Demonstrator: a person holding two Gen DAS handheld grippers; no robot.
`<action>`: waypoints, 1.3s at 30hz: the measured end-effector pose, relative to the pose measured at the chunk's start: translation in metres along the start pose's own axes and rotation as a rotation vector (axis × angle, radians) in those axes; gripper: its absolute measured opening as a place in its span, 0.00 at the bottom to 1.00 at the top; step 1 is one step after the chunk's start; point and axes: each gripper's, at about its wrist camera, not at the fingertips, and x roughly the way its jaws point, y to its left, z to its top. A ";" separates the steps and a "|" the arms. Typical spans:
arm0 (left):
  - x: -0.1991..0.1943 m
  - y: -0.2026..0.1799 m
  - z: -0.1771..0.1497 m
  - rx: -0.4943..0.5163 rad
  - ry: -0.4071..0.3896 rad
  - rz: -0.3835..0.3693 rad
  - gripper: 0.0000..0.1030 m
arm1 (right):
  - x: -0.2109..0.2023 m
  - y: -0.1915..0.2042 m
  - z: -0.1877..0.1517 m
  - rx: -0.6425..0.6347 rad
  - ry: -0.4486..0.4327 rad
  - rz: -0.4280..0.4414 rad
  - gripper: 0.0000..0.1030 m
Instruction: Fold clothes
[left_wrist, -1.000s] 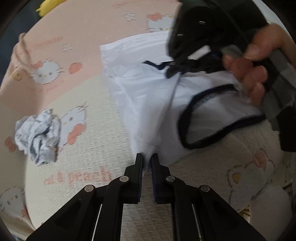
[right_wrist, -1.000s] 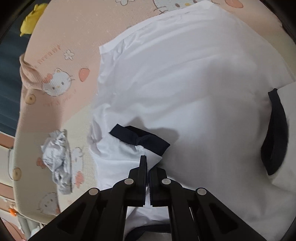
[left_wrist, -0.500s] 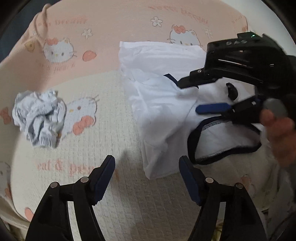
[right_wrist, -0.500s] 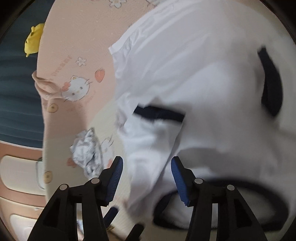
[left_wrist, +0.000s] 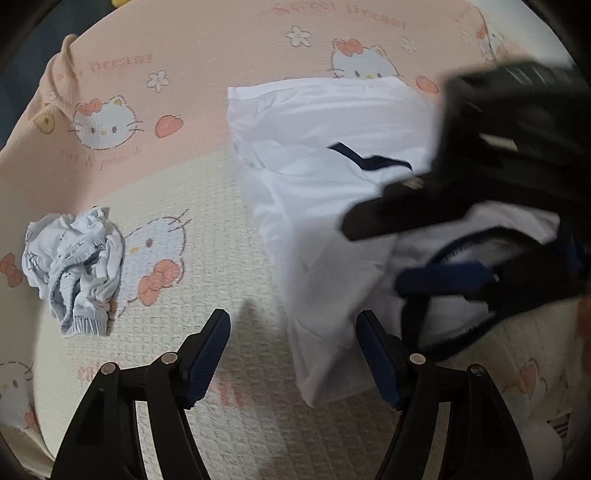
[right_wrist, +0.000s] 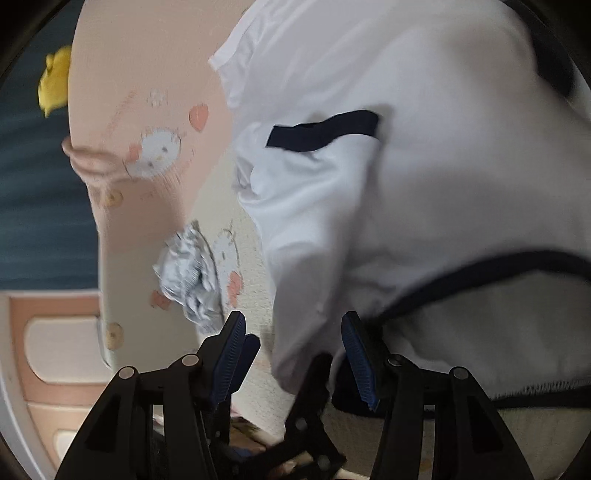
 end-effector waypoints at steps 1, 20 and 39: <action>0.001 0.001 0.001 -0.001 0.004 -0.009 0.55 | -0.001 -0.002 0.000 0.010 -0.005 0.004 0.52; -0.009 -0.003 -0.005 0.104 -0.069 0.027 0.07 | 0.014 0.021 0.007 -0.172 -0.130 -0.097 0.05; -0.010 0.035 -0.024 -0.120 0.070 -0.083 0.12 | 0.007 0.020 0.009 -0.241 -0.120 -0.203 0.05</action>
